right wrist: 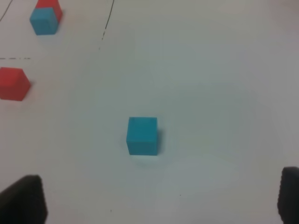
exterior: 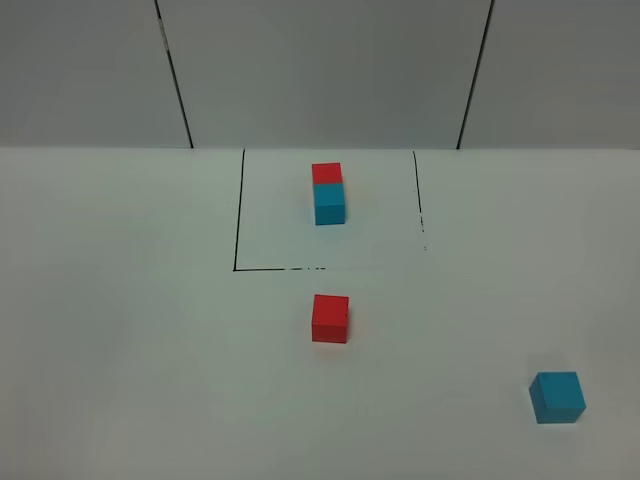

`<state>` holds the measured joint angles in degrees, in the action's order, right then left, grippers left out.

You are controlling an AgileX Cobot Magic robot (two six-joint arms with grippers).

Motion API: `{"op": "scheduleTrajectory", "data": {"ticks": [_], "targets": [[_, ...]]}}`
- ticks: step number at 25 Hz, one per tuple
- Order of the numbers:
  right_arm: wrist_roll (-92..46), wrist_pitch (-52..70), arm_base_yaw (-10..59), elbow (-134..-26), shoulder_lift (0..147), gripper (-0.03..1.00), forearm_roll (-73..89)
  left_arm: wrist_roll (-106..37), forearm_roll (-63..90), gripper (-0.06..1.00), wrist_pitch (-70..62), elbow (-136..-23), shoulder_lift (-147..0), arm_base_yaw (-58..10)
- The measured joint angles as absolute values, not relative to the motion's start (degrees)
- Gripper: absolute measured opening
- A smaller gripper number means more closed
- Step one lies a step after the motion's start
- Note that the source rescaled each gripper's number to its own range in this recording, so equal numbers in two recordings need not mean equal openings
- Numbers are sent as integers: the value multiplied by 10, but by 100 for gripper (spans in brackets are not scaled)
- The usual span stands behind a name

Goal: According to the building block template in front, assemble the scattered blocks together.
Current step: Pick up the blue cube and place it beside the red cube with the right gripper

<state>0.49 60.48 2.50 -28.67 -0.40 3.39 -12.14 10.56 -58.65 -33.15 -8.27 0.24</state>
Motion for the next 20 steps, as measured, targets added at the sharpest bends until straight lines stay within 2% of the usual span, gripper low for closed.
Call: {"op": "scheduleTrajectory", "data": {"ticks": [7, 20], "targets": [[5, 605, 25, -287, -4, 100, 34, -119, 98, 89, -612, -300, 2, 2], [5, 605, 25, -287, -4, 100, 34, -75, 64, 89, -617, -290, 5, 2]]}}
